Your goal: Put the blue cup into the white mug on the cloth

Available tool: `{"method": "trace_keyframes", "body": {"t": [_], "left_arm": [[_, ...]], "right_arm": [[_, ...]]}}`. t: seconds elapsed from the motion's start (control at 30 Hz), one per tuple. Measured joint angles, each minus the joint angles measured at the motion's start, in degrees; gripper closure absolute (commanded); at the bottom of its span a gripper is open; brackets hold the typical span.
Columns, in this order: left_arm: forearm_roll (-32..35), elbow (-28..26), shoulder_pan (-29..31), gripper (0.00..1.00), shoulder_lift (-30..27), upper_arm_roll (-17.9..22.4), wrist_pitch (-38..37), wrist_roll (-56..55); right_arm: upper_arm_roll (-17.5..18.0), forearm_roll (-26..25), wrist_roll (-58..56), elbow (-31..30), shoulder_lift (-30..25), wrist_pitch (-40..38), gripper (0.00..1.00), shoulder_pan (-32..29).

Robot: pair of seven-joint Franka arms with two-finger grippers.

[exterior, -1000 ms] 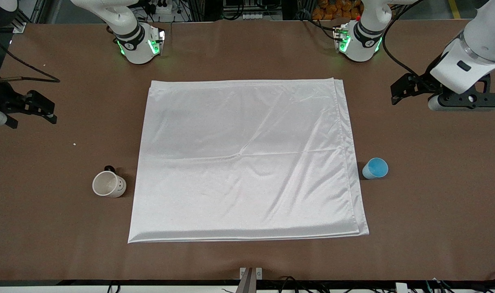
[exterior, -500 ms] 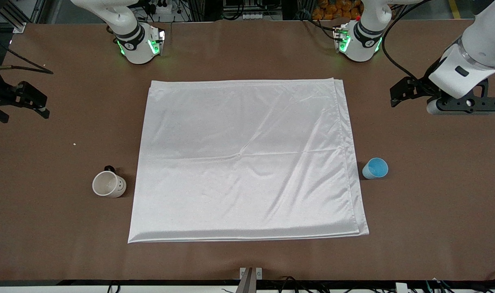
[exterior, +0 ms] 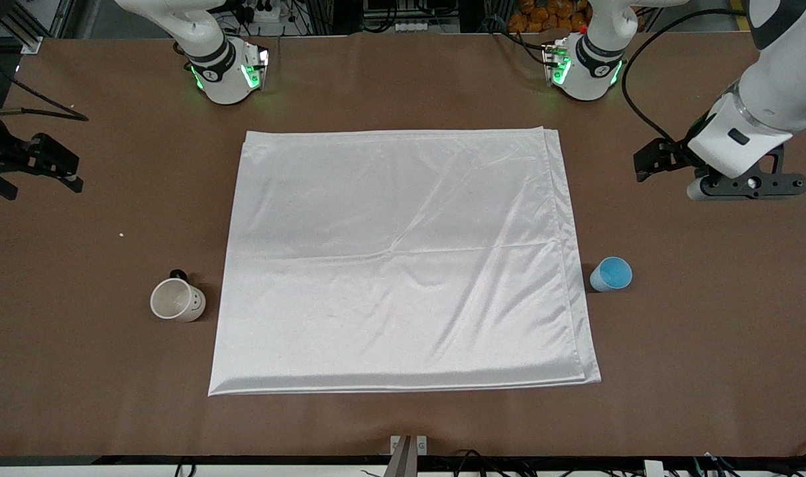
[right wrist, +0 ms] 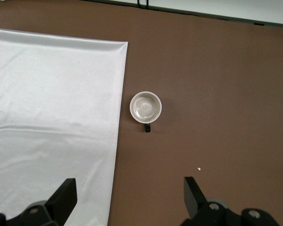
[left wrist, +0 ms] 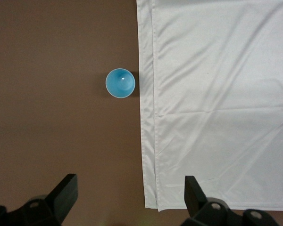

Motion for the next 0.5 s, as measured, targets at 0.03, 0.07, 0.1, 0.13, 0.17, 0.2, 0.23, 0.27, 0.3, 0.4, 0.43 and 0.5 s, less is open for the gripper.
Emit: {"method": "trace_keyframes", "body": {"t": [0.03,0.07,0.1,0.13,0.17,0.2,0.23,0.27,0.3,0.4,0.43,0.5], "left_arm": [[0.04,-0.27,0.0,0.0,0.12,0.0,0.31,0.0],[0.06,-0.55,0.0,0.0,0.24,0.0,0.62,0.0],[0.07,-0.87,0.0,0.0,0.35,0.0,0.89,0.0],[0.08,-1.17,0.0,0.0,0.46,0.0,1.05,0.0],[0.08,-1.52,-0.01,0.0,0.58,-0.01,1.23,0.0],[0.08,-1.86,-0.02,0.0,0.69,-0.02,1.5,0.0],[0.08,-2.23,-0.03,0.0,0.8,-0.03,1.97,0.0],[0.08,-2.68,-0.03,0.0,0.89,-0.04,2.56,0.0],[0.08,-3.17,-0.03,0.0,0.95,-0.05,3.27,0.0],[0.09,-4.87,-0.03,0.0,1.1,-0.05,6.08,0.0],[0.09,-5.43,-0.03,0.0,1.15,-0.05,7.06,0.04],[0.11,-6.56,-0.03,0.0,1.3,-0.05,8.88,0.36]], "right_arm": [[-0.01,0.0,0.0,-0.01,0.0,-0.01,0.0,-0.02],[-0.01,0.0,0.0,-0.01,0.0,-0.02,0.0,-0.03],[-0.02,0.0,0.0,-0.01,0.0,-0.02,0.0,-0.05],[-0.02,0.0,0.0,-0.01,0.0,-0.03,0.0,-0.07],[-0.03,0.0,0.0,-0.02,0.0,-0.04,0.0,-0.1],[-0.04,0.0,0.0,-0.02,0.0,-0.04,0.0,-0.12],[-0.05,0.0,0.0,-0.02,0.0,-0.05,0.0,-0.14],[-0.05,0.0,0.0,-0.02,0.0,-0.07,0.0,-0.18],[-0.05,0.0,0.0,-0.03,0.0,-0.13,0.0,-0.22],[-0.06,0.01,0.0,-0.03,0.0,-0.44,0.0,-0.31],[-0.06,0.01,0.0,-0.03,0.0,-0.49,0.0,-0.33],[-0.06,0.01,0.0,-0.04,0.0,-0.59,0.0,-0.35]]}}
